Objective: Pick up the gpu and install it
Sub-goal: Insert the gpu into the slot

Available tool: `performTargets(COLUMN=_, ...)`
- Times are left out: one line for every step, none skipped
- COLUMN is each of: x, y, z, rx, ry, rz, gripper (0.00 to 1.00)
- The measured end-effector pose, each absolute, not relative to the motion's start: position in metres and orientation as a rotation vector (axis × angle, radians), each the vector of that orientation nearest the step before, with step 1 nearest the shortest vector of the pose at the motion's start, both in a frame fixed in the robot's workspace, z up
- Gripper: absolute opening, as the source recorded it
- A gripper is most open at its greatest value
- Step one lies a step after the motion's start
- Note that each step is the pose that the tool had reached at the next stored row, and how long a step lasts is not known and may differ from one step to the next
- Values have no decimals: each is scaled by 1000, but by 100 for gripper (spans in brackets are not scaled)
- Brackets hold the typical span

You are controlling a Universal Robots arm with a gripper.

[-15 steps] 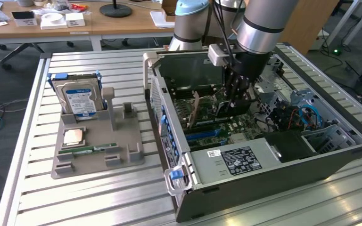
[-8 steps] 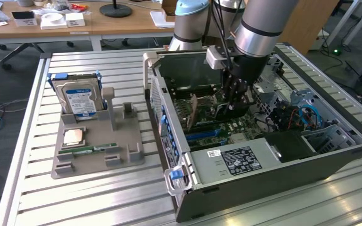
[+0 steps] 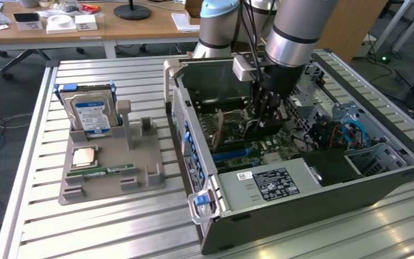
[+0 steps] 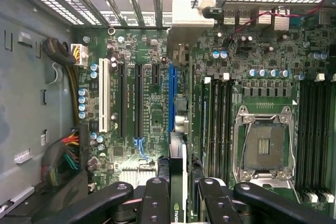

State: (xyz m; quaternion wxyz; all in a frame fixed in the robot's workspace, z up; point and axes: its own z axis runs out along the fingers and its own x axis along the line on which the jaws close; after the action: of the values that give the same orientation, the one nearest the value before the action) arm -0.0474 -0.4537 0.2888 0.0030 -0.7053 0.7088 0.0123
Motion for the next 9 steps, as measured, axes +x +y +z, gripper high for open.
performTargets(x=-48, y=-454, z=288, rx=-2212, ry=2221, rz=38, gripper=26)
performTargets(x=-49, y=-454, z=288, rx=-2213, ry=2220, rz=38, gripper=26)
performTargets(x=-49, y=-454, z=288, rx=-2214, ry=2219, rz=38, gripper=26)
performTargets(x=-50, y=-454, z=287, rx=-2215, ry=2218, rz=37, gripper=26)
performTargets(x=-50, y=-454, z=287, rx=-2216, ry=2217, rz=37, gripper=26)
performTargets(x=-51, y=-455, z=286, rx=-2216, ry=2216, rz=37, gripper=26)
performTargets(x=-51, y=-455, z=285, rx=-2217, ry=2215, rz=37, gripper=26)
performTargets(x=-52, y=-455, z=285, rx=-2218, ry=2214, rz=36, gripper=26)
performTargets(x=-52, y=-455, z=284, rx=-2218, ry=2213, rz=36, gripper=26)
